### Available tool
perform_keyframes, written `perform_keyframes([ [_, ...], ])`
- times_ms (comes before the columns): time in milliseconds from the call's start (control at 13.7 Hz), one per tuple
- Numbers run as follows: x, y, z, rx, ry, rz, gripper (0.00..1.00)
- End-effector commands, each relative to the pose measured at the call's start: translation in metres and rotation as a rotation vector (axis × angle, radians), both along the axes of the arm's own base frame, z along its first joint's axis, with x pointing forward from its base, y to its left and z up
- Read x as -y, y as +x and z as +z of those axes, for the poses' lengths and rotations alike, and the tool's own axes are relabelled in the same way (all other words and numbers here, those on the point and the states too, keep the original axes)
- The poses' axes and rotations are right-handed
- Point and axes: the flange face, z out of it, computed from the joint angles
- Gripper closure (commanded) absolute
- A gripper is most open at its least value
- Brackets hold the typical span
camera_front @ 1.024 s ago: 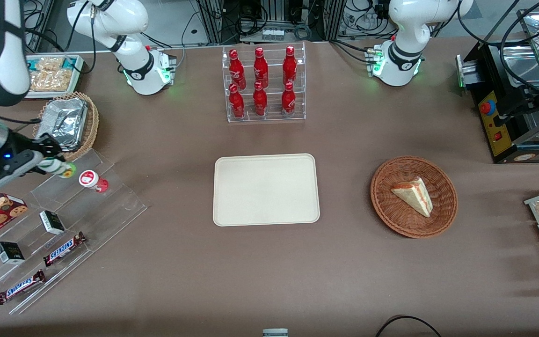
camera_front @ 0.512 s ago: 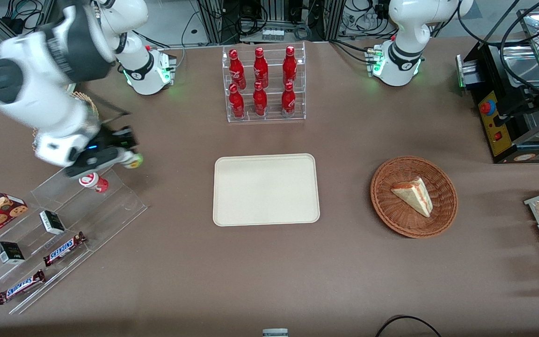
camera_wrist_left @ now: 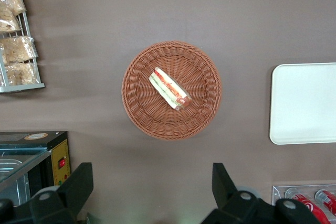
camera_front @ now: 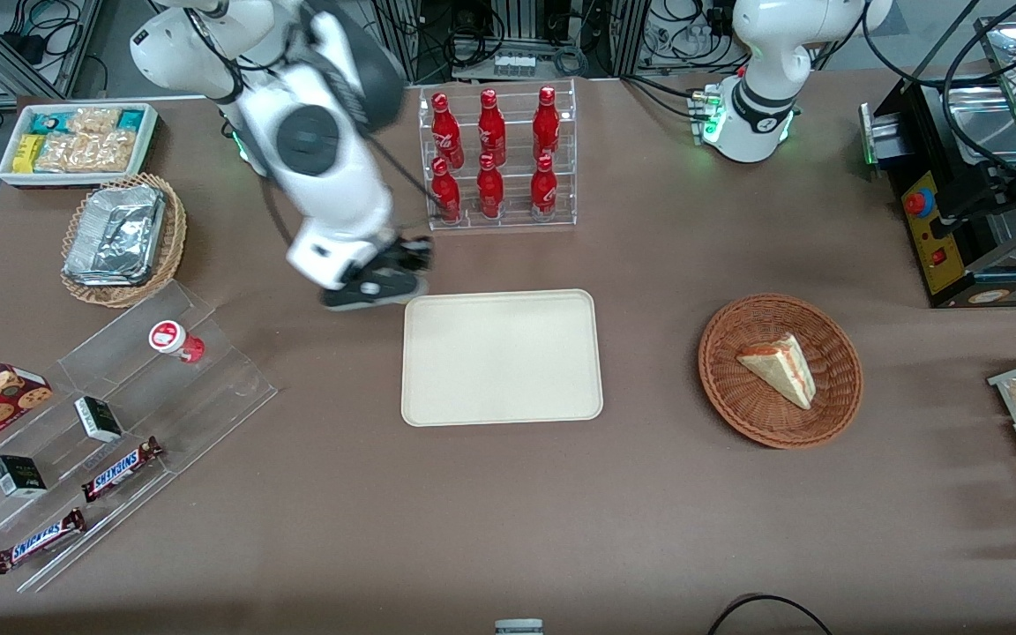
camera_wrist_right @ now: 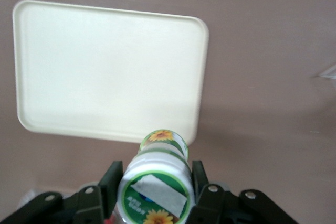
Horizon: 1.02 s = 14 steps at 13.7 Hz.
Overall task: Place green gum on tray
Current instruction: 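Carry the green gum canister with the right gripper over the cream tray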
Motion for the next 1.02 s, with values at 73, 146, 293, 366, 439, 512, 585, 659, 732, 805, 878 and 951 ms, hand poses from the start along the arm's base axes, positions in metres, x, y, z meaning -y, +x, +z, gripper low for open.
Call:
perform_keyframes([
  [73,-0.059,0.002,-0.06,0.043,0.02,-0.08,1.0],
  [146,-0.071,-0.002,-0.084,0.048,0.015,-0.096,1.0],
  [293,-0.099,-0.011,-0.123,0.084,0.032,-0.11,1.0],
  [366,-0.11,-0.014,-0.139,0.099,0.039,-0.118,1.0],
  [439,-0.116,-0.01,-0.153,0.102,0.039,-0.123,1.0],
  [512,-0.123,-0.01,-0.162,0.103,0.035,-0.118,1.0],
  [585,-0.133,-0.018,-0.169,0.101,0.03,-0.098,1.0],
  [659,-0.135,-0.02,-0.175,0.102,0.023,-0.096,1.0],
  [732,-0.134,-0.02,-0.181,0.099,0.015,-0.098,1.0],
  [805,-0.134,-0.019,-0.186,0.101,0.014,-0.099,1.0],
  [878,-0.134,-0.018,-0.191,0.108,0.02,-0.101,1.0],
  [951,-0.134,-0.019,-0.195,0.111,0.022,-0.1,1.0],
])
